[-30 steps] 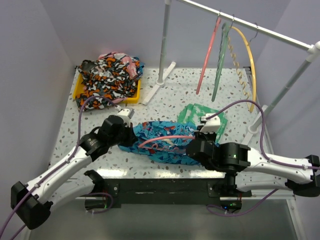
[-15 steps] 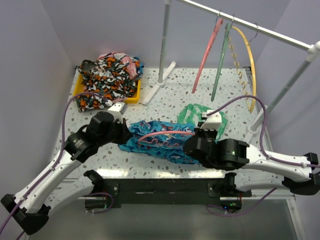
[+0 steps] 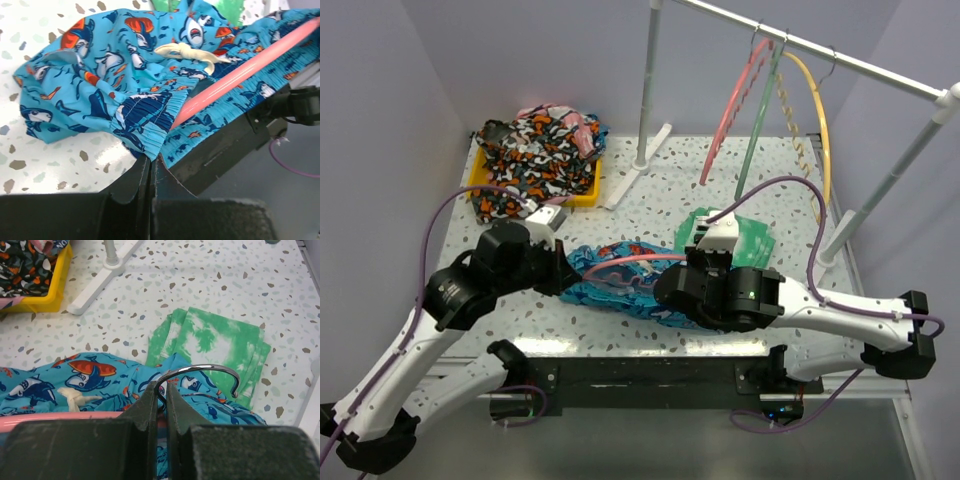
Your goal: Place the shorts on the hanger
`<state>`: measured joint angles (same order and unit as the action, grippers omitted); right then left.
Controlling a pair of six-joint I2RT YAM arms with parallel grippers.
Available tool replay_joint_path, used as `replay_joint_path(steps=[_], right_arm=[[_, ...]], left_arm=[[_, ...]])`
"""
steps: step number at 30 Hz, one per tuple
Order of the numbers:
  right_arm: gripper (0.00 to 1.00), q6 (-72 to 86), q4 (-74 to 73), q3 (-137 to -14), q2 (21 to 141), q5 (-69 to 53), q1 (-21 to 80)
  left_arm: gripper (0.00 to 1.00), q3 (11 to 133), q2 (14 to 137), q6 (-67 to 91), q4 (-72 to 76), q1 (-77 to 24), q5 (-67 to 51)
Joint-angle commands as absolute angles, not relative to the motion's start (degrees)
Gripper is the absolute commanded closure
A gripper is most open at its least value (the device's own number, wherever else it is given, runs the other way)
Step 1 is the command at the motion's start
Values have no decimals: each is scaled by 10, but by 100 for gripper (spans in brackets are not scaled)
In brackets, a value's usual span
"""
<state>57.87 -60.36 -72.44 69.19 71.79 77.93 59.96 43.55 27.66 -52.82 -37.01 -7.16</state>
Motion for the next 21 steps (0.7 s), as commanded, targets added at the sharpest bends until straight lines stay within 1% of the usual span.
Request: replay_joint_path(steps=[1,6,11,13,15,17,18,21], right_arm=[[100,568,-541,-765,702,790,790],[100,509,-484,-788,725,806,796],[100,493,-484,-826,754,829,795],[100,483,-487,-834,760,839,796],[100,481,-488,-845,766,846,796],[100,447,-465,-846,767,841,796],[100,428,-422,-845,772,830,797],[100,368,-355,-855,795,818,802]], left_arm=[[100,651,441,315,-531,-366,-148],[100,735,454,375,-572,-367,-125],[100,816,462,424,-610,-367,-98],[100,842,464,426,-637,-367,-69],[100,850,459,426,-664,-366,-33],[100,837,454,428,-665,-367,-35],[100,825,448,433,-660,-366,-53],[100,781,438,461,-615,-366,-103]])
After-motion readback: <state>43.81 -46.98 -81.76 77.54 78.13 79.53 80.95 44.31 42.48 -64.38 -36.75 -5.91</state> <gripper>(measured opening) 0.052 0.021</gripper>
